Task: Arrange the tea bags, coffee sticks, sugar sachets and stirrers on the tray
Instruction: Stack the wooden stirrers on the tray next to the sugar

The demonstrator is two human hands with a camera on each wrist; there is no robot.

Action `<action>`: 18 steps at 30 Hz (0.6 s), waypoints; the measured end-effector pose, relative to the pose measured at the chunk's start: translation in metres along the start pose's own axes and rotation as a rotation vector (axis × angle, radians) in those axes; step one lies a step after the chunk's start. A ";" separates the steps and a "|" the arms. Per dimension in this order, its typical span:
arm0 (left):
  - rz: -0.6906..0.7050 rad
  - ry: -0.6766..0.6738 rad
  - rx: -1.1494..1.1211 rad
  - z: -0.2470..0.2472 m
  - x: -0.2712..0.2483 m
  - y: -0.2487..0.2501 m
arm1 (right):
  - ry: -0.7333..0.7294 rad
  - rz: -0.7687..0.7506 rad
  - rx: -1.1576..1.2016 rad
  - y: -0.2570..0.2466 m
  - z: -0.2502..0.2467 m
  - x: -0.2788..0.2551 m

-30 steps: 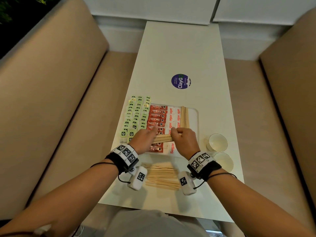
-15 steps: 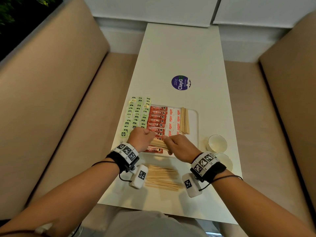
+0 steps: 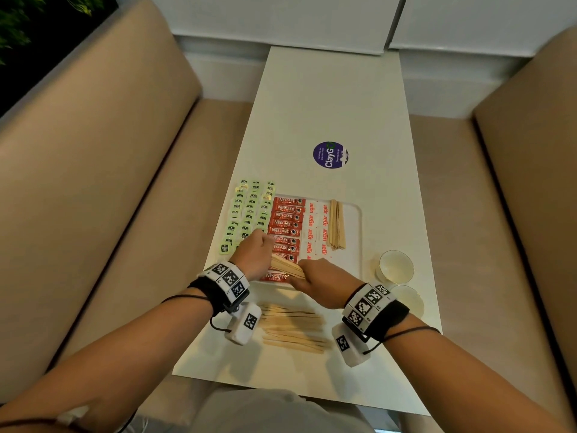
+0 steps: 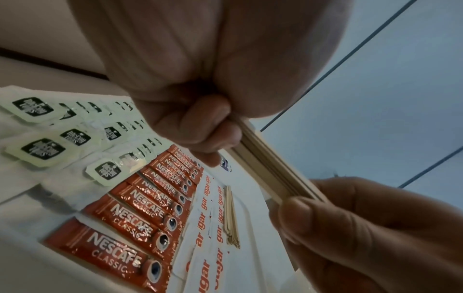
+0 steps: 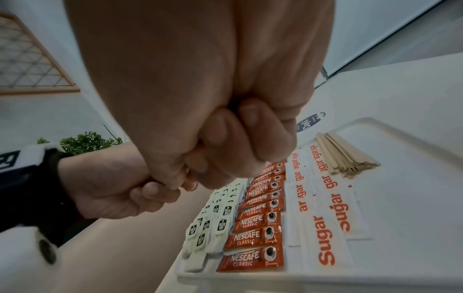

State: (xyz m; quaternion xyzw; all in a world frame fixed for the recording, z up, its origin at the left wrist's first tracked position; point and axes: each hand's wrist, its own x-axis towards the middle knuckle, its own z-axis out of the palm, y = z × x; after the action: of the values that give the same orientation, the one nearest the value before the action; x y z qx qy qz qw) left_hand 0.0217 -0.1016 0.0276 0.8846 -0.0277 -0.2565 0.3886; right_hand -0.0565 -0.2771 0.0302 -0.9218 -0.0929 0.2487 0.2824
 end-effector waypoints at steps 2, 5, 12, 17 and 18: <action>0.048 -0.006 0.051 -0.001 -0.001 0.003 | 0.011 0.014 -0.032 0.001 0.002 0.001; 0.092 -0.046 0.122 0.001 -0.002 0.006 | 0.042 0.048 -0.038 0.002 0.005 0.005; 0.084 0.025 0.170 0.003 0.005 0.002 | 0.063 0.031 -0.015 -0.002 0.012 0.009; 0.074 0.029 0.190 0.008 0.016 0.002 | 0.033 0.068 -0.002 -0.003 0.008 0.011; 0.082 0.024 0.191 0.009 0.019 0.003 | 0.024 0.070 -0.004 -0.003 0.007 0.011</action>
State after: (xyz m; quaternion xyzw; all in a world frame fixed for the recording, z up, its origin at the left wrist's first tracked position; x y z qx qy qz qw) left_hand 0.0342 -0.1143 0.0169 0.9187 -0.0833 -0.2258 0.3132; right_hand -0.0506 -0.2676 0.0227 -0.9280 -0.0577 0.2470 0.2728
